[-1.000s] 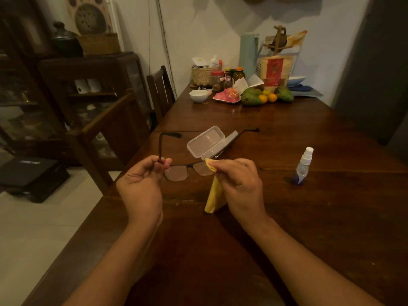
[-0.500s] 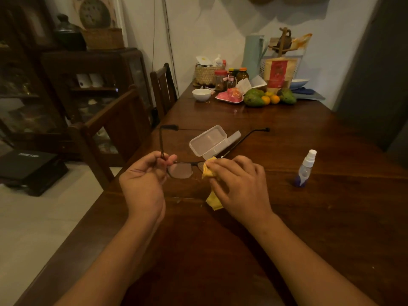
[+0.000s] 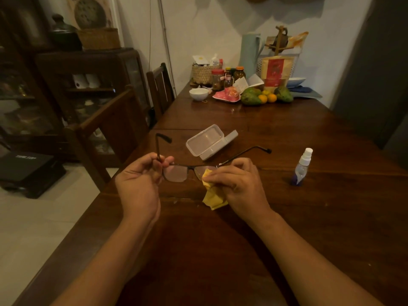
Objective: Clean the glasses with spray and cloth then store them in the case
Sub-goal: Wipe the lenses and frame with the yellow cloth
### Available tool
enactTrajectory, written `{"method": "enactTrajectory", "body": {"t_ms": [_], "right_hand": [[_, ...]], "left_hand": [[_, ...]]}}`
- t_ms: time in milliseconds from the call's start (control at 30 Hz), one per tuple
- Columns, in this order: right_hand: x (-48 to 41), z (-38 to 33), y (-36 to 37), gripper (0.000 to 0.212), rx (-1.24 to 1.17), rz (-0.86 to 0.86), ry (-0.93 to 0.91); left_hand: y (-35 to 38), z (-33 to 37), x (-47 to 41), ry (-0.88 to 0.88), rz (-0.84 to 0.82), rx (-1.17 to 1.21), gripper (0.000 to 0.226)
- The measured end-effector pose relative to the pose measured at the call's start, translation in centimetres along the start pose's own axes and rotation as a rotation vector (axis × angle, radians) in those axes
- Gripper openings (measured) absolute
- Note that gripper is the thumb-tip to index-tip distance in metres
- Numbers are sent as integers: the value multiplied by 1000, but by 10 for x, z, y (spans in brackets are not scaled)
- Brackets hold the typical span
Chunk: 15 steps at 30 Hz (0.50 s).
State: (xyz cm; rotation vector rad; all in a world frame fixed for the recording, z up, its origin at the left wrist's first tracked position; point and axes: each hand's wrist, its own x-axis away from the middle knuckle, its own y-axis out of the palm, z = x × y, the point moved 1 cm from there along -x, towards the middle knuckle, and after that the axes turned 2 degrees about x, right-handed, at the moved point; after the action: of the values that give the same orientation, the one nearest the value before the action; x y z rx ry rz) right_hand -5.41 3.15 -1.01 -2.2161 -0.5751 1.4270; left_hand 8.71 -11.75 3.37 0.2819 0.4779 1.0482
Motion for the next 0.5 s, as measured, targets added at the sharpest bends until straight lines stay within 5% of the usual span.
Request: {"method": "enactTrajectory", "body": {"t_ms": [133, 267, 500], "right_hand": [[0, -4, -1, 31, 174, 47, -42], [1, -11, 2, 42, 101, -87, -40], [2, -6, -4, 31, 150, 10, -88]], "left_hand": [[-2, -2, -2, 17, -31, -1, 23], [-4, -2, -3, 51, -80, 20, 30], [-2, -1, -1, 50, -93, 12, 46]]}}
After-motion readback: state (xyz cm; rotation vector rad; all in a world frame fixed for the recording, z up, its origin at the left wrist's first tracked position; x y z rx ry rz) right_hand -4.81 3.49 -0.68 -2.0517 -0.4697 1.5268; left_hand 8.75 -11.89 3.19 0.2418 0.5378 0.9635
